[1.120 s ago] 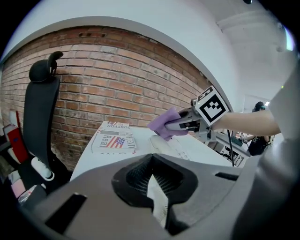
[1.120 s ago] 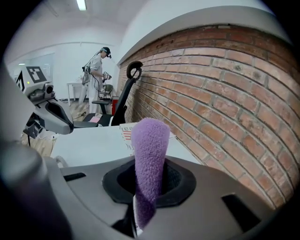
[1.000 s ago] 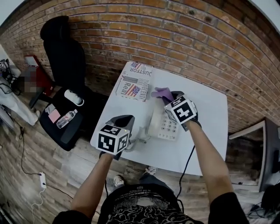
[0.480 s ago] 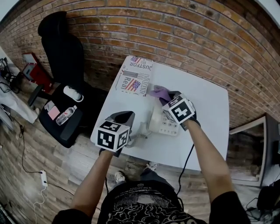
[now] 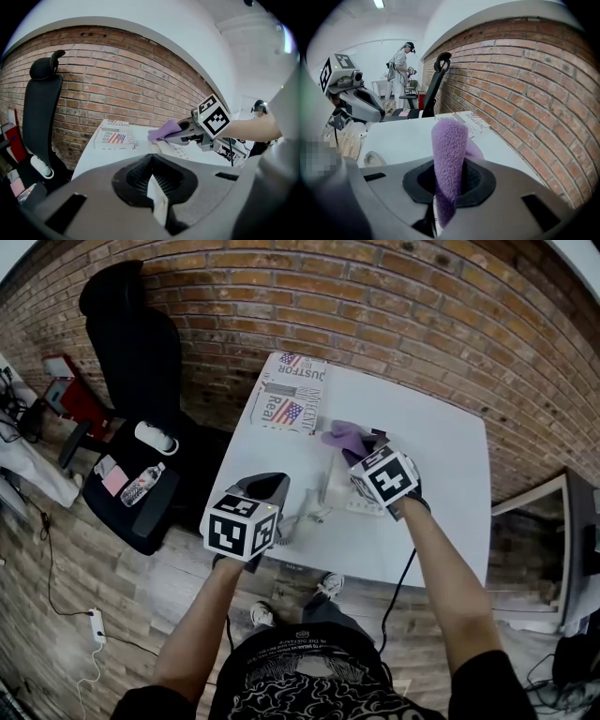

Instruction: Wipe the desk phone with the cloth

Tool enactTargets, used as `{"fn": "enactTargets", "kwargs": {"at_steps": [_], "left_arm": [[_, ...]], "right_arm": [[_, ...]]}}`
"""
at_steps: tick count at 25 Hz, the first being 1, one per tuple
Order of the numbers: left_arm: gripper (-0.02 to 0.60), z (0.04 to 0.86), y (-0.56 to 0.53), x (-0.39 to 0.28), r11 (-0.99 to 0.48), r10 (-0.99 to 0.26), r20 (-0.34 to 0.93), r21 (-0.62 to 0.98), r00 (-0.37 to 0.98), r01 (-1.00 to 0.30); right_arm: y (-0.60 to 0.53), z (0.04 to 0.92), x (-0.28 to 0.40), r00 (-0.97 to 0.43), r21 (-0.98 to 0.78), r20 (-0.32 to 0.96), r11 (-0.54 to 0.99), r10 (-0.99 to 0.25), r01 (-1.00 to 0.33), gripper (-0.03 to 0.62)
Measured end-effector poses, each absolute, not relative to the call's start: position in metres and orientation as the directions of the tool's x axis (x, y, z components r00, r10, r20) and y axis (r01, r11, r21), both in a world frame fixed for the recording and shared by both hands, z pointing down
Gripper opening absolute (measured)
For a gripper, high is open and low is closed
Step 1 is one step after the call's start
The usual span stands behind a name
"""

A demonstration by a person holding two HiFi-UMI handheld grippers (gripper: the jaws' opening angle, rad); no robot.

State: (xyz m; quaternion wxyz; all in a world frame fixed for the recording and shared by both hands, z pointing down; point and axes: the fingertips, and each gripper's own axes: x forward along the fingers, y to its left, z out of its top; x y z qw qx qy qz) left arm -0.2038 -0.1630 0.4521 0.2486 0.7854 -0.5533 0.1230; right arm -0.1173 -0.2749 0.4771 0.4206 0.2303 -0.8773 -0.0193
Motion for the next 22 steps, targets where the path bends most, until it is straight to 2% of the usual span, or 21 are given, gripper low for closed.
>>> {"fn": "enactTargets", "kwargs": {"at_steps": [22], "left_arm": [[0.006,0.451,-0.121,-0.2,-0.342,-0.79,0.439,0.265,0.429,-0.902]], "right_arm": [[-0.192,0.504,-0.104,-0.511,0.176,0.759,0.883,-0.403,-0.436,0.044]]}}
